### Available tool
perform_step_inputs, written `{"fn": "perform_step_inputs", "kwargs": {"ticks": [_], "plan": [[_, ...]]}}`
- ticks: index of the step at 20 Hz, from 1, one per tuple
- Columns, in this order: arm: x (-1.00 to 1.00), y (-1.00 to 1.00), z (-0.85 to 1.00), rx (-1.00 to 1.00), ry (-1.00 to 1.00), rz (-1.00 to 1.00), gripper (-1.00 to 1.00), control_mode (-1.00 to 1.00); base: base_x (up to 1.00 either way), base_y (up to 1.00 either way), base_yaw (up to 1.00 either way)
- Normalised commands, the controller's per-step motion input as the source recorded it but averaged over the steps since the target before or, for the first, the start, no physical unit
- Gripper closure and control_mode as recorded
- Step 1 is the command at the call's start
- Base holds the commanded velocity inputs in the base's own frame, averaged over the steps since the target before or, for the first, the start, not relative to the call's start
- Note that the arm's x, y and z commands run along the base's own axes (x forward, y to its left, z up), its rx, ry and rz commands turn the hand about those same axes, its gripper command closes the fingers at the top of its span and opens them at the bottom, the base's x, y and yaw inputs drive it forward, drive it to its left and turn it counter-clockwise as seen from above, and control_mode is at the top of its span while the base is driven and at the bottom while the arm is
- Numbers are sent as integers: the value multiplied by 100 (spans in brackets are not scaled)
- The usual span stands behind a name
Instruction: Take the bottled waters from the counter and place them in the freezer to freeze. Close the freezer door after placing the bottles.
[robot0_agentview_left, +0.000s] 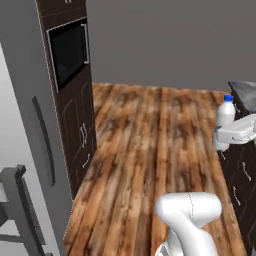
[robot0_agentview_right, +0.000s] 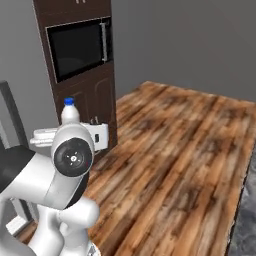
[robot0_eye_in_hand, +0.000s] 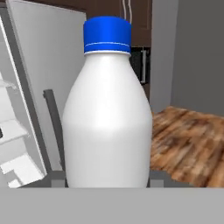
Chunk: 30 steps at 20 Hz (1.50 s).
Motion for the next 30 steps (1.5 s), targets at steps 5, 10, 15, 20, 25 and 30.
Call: {"fn": "perform_step_inputs", "kwargs": {"ticks": [5, 10, 15, 20, 25, 30], "plan": [[0, 0, 0, 0, 0, 0, 100, 100, 89, -66, 65], [0, 0, 0, 0, 0, 0, 100, 100, 88, -70, 66], [0, 0, 0, 0, 0, 0, 100, 100, 73, -68, 72], [0, 0, 0, 0, 0, 0, 100, 100, 33, -63, 70], [0, 0, 0, 0, 0, 0, 100, 100, -4, -19, 59], [0, 0, 0, 0, 0, 0, 100, 100, 2, 9, 56]]}}
